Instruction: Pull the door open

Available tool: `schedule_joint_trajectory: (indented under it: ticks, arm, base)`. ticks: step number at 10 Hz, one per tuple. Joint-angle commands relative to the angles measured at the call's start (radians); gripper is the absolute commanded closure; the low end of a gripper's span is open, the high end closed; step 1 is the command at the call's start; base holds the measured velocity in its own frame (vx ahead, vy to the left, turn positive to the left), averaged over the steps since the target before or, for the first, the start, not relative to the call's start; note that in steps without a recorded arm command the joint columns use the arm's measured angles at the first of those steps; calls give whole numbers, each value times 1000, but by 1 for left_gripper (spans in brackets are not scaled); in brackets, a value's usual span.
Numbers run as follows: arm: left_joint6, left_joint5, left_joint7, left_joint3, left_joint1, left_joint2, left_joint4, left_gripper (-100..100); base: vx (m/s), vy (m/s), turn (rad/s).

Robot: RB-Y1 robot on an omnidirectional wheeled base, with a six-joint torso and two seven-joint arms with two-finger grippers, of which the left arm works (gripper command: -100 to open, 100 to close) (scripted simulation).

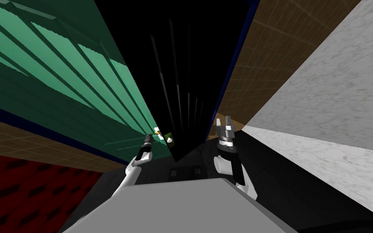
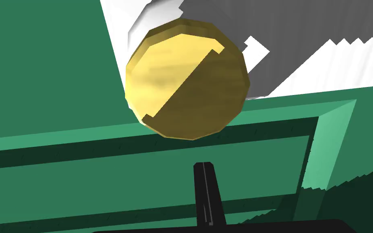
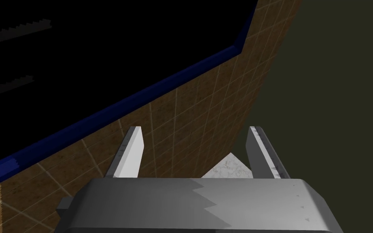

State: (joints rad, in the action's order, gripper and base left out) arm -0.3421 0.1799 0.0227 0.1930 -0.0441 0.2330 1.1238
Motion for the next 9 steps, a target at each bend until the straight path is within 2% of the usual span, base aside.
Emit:
schedule_joint_trajectory:
  ticks: [1, 2, 4, 7, 9]
  arm:
    - [12, 5, 10, 13, 30, 24, 18, 100]
    - [6, 3, 7, 6, 17, 15, 7, -100]
    - [9, 3, 11, -1, 21, 16, 13, -100]
    - [15, 2, 19, -19, 23, 14, 26, -100]
    - [20, 0, 25, -51, 10, 0, 42, -100]
  base:
    - [-158, 81, 48]
    - [-161, -7, 1]
    - [-176, -53, -1]
    - [-198, -5, -10]
    - [-177, -48, -88]
